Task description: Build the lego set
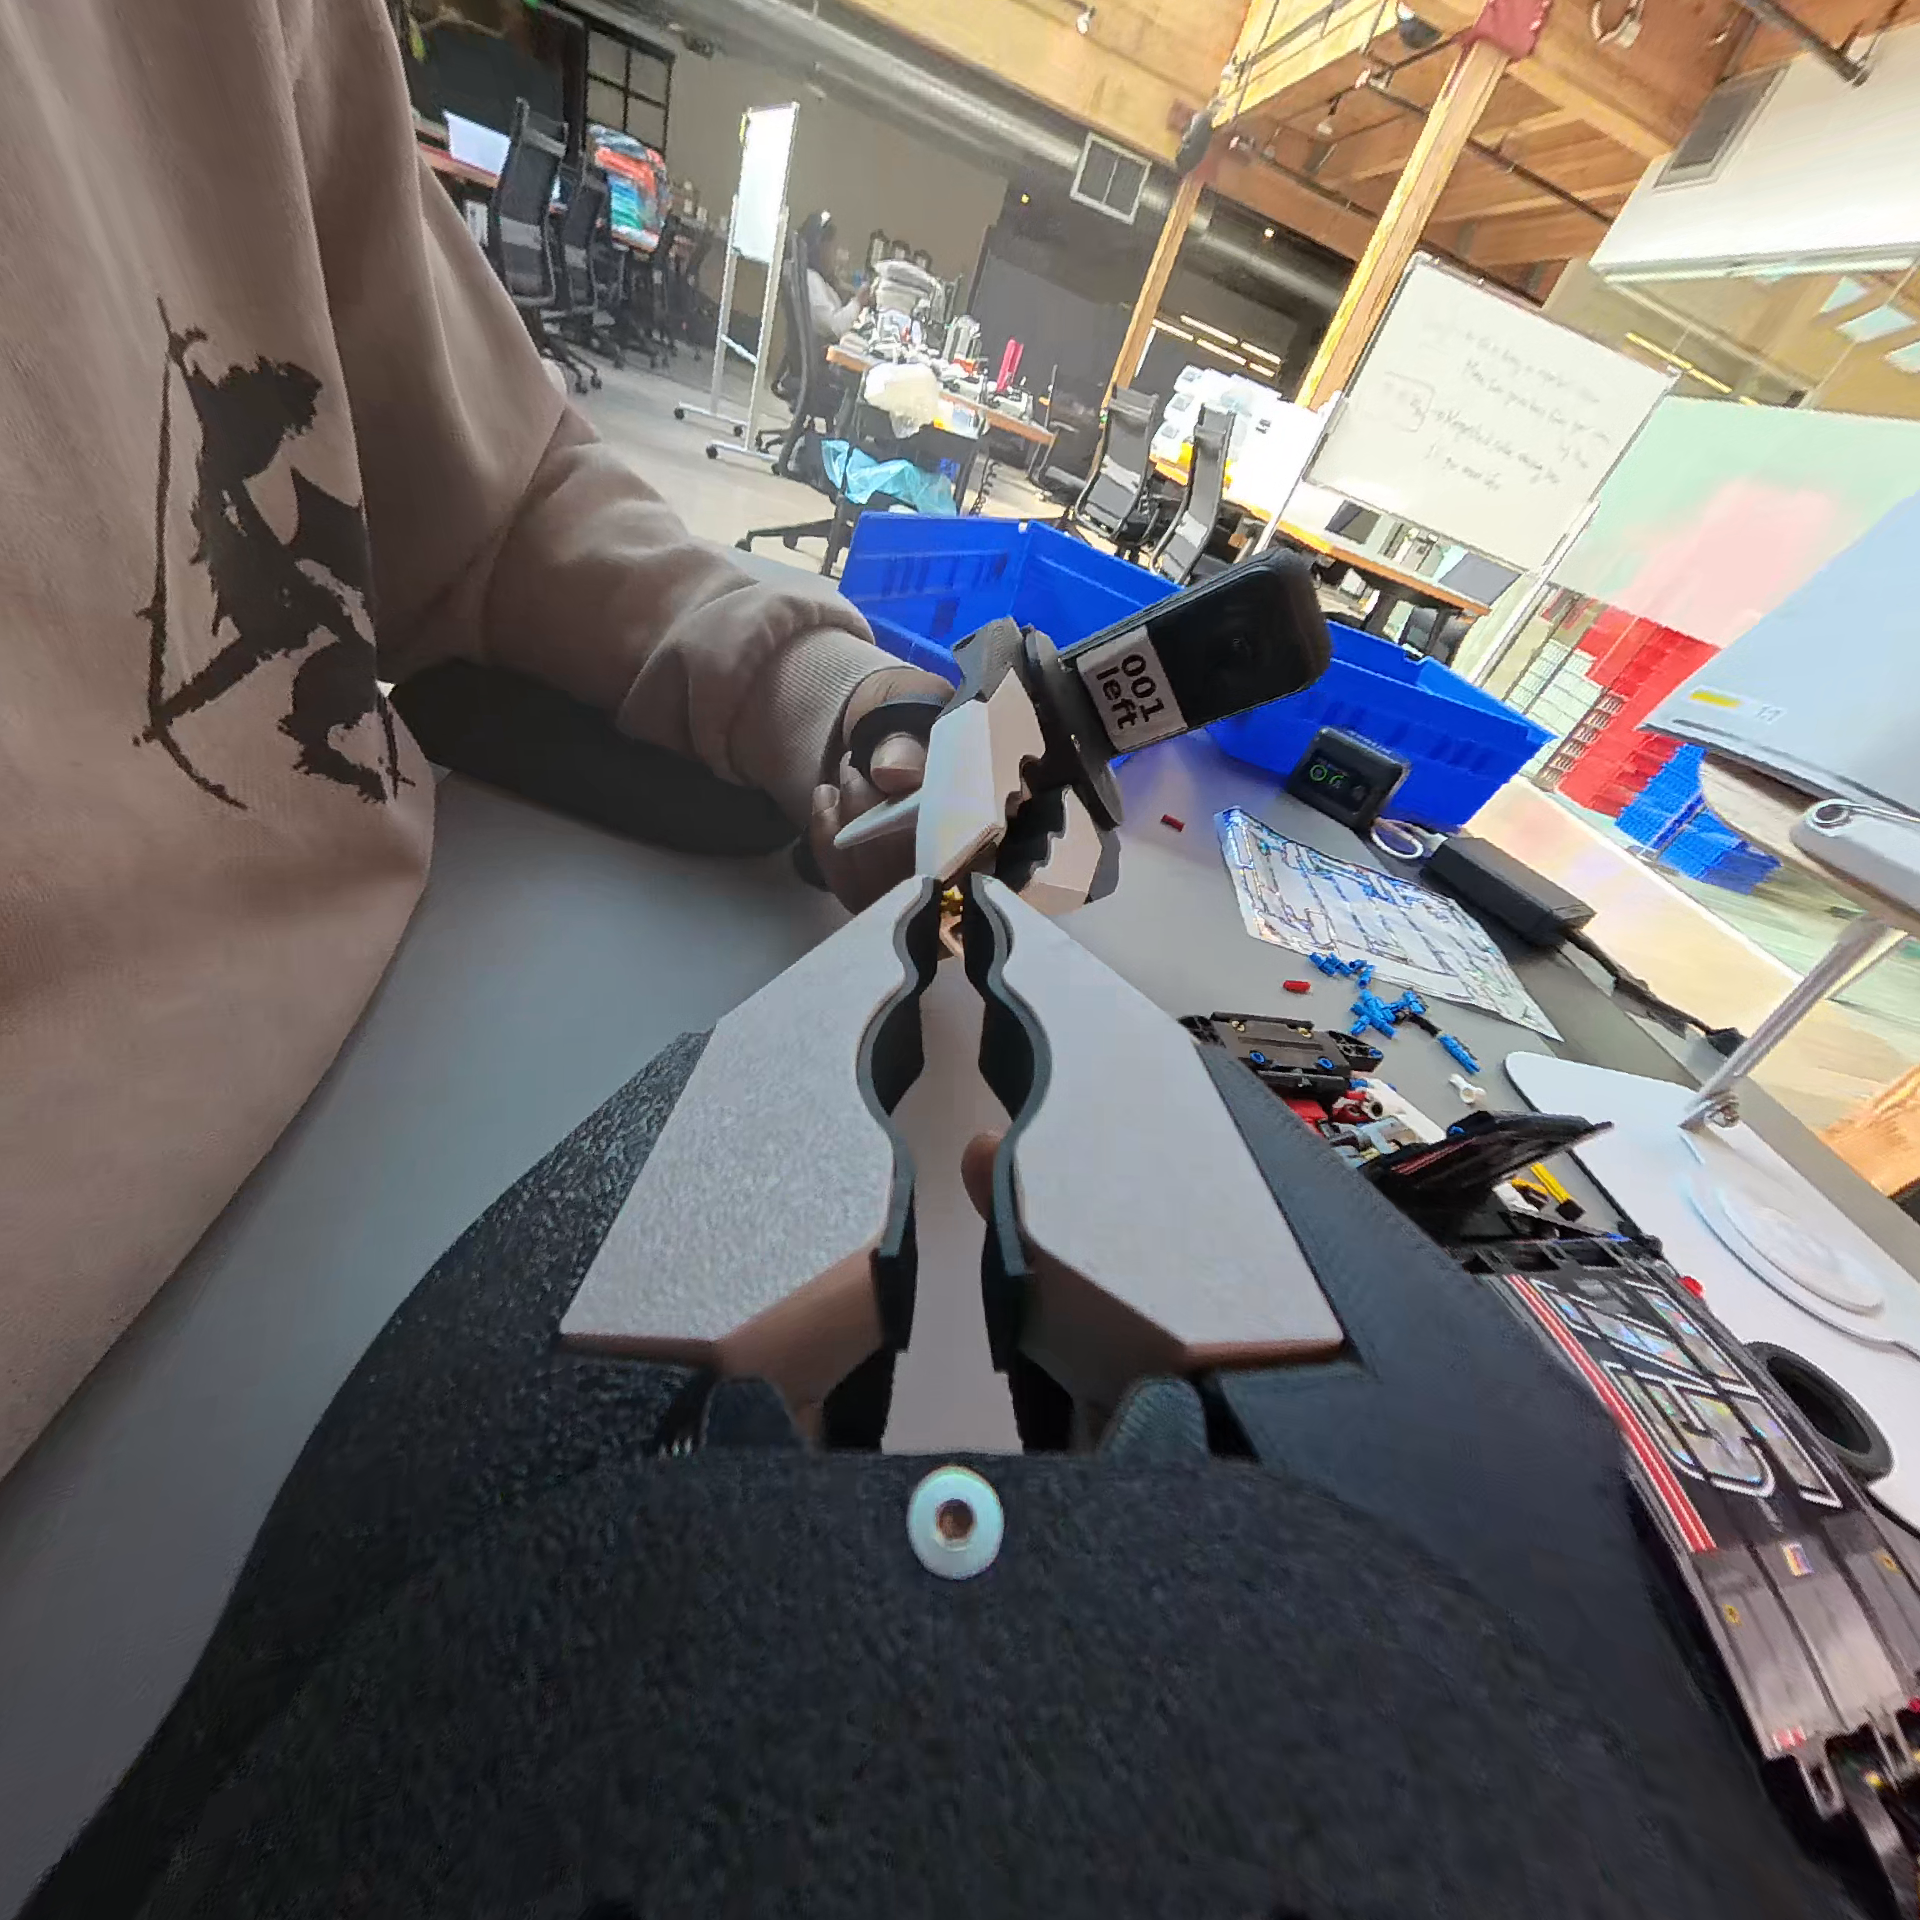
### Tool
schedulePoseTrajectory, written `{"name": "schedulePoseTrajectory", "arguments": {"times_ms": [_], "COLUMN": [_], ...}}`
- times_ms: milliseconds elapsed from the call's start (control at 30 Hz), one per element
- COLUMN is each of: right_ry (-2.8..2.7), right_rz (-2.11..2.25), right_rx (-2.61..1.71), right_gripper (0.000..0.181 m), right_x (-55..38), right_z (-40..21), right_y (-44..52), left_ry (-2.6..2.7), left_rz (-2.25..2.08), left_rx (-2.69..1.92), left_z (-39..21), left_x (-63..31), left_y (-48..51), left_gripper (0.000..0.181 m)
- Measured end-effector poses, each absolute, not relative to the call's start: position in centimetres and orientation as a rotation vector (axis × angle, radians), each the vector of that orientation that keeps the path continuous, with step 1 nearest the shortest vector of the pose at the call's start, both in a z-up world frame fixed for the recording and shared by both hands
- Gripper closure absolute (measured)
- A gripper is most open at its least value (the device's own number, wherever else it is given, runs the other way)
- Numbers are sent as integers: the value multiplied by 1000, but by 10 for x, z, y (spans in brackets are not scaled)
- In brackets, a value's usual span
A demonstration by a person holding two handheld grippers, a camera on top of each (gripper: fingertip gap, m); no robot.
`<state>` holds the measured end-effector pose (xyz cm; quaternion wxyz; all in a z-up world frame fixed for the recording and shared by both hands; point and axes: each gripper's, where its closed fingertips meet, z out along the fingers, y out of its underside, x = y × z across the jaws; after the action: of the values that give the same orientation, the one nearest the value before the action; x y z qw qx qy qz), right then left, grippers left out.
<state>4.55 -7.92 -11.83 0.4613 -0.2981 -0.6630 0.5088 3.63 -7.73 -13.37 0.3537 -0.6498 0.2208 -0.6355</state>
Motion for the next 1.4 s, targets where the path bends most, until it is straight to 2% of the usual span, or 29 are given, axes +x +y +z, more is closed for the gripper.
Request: {"name": "schedulePoseTrajectory", "arguments": {"times_ms": [300,833,1400], "right_ry": [-1559,-1542,-1585], "right_rz": [1233,1590,1542], "right_rx": [-746,-1001,-912], "right_gripper": [179,179,179], "right_x": [41,42,46], "right_z": [-113,-117,-116], "right_y": [-75,-67,-69], "left_ry": [529,726,538], "left_rz": [-1637,-1265,-1649], "left_rx": [-1651,-1690,-1691], "left_z": [-129,-141,-135], "left_x": [32,40,41], "left_y": [-75,-71,-75], "left_gripper": [175,174,174]}}
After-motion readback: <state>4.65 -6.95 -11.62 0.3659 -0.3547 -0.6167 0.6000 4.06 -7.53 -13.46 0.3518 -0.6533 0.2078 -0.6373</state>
